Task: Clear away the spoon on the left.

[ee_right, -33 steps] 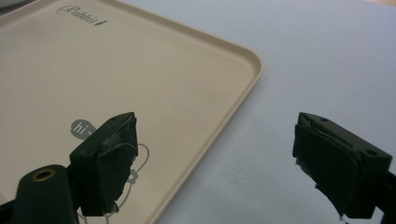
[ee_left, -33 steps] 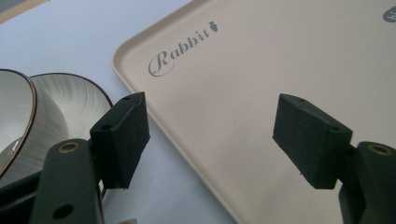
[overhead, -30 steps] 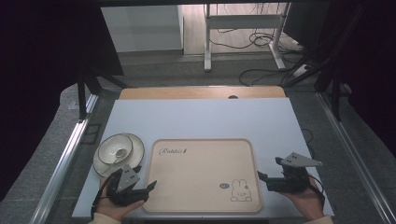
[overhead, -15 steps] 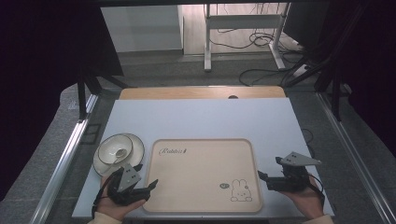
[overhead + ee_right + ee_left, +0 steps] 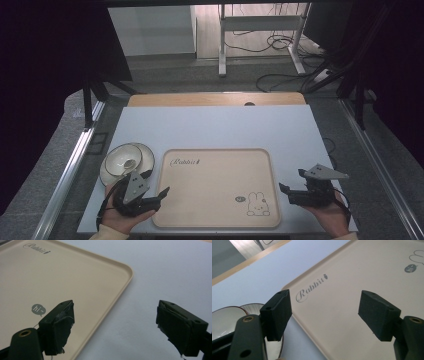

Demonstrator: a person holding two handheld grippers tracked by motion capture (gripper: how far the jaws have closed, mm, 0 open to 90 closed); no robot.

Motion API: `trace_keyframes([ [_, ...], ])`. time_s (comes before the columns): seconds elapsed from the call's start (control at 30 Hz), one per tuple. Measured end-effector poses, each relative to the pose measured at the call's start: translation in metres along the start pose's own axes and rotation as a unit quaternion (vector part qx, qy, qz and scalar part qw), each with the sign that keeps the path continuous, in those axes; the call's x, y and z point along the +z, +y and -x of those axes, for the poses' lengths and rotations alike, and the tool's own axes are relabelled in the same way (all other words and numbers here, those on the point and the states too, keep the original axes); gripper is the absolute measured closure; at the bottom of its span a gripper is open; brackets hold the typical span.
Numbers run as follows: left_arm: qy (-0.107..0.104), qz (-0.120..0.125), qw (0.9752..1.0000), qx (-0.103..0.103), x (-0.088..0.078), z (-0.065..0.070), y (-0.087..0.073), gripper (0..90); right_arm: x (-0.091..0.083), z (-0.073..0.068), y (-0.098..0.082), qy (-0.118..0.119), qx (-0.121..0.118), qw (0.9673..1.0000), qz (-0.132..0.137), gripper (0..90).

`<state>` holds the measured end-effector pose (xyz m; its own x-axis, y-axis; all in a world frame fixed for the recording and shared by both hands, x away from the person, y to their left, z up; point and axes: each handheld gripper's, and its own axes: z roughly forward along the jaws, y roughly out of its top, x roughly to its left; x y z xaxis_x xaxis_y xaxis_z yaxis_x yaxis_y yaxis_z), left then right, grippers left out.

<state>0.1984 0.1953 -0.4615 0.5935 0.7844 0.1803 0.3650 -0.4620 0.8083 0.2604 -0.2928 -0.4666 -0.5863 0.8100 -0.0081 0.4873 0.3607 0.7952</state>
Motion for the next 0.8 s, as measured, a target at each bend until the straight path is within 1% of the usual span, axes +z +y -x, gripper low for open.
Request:
trace_keyframes([
  [0.17, 0.003, 0.001, 1.0, 0.0, -0.001, -0.002, 0.004, 27.0, -0.002, 0.001, 0.0, -0.001, 0.002, 1.0, 0.002, 15.3],
  [0.23, 0.0, 0.002, 1.0, 0.002, -0.004, -0.002, 0.01, 26.9, -0.003, 0.001, 0.0, -0.001, 0.004, 1.0, 0.004, 15.4],
  [0.37, -0.003, 0.006, 1.0, 0.002, -0.004, -0.001, 0.015, 26.9, -0.002, -0.001, -0.001, 0.0, 0.003, 1.0, 0.003, 15.4],
  [0.4, -0.001, 0.008, 1.0, 0.003, -0.003, -0.002, 0.019, 26.9, -0.002, -0.001, -0.001, 0.002, 0.003, 1.0, 0.004, 15.5],
  [0.47, 0.0, 0.009, 1.0, 0.003, -0.003, -0.002, 0.022, 26.9, -0.002, -0.002, 0.0, 0.003, 0.001, 1.0, 0.005, 15.5],
  [0.5, 0.0, 0.013, 0.9999, 0.002, -0.002, -0.003, 0.027, 26.9, -0.001, -0.002, 0.0, 0.004, 0.001, 1.0, 0.005, 15.5],
  [0.6, -0.001, 0.013, 0.9999, 0.008, 0.0, -0.002, 0.036, 26.9, 0.0, -0.001, 0.0, 0.005, 0.002, 1.0, 0.004, 15.5],
  [0.63, -0.001, 0.013, 0.9999, 0.008, 0.0, -0.002, 0.036, 26.9, 0.0, -0.001, 0.0, 0.005, 0.002, 1.0, 0.004, 15.5],
  [0.7, 0.0, 0.014, 0.9999, 0.01, 0.002, -0.004, 0.04, 26.9, 0.0, 0.0, 0.0, 0.003, 0.003, 1.0, 0.005, 15.6],
  [0.73, 0.001, 0.015, 0.9999, 0.009, 0.002, -0.006, 0.042, 26.9, 0.0, 0.001, 0.0, 0.003, 0.003, 1.0, 0.005, 15.6],
  [0.77, 0.006, 0.018, 0.9998, 0.004, 0.003, -0.011, 0.045, 26.9, 0.0, 0.001, 0.0, 0.001, 0.003, 1.0, 0.004, 15.6],
  [0.8, 0.006, 0.018, 0.9998, 0.004, 0.003, -0.011, 0.045, 26.9, 0.001, 0.002, -0.001, 0.001, 0.003, 1.0, 0.002, 15.6],
])
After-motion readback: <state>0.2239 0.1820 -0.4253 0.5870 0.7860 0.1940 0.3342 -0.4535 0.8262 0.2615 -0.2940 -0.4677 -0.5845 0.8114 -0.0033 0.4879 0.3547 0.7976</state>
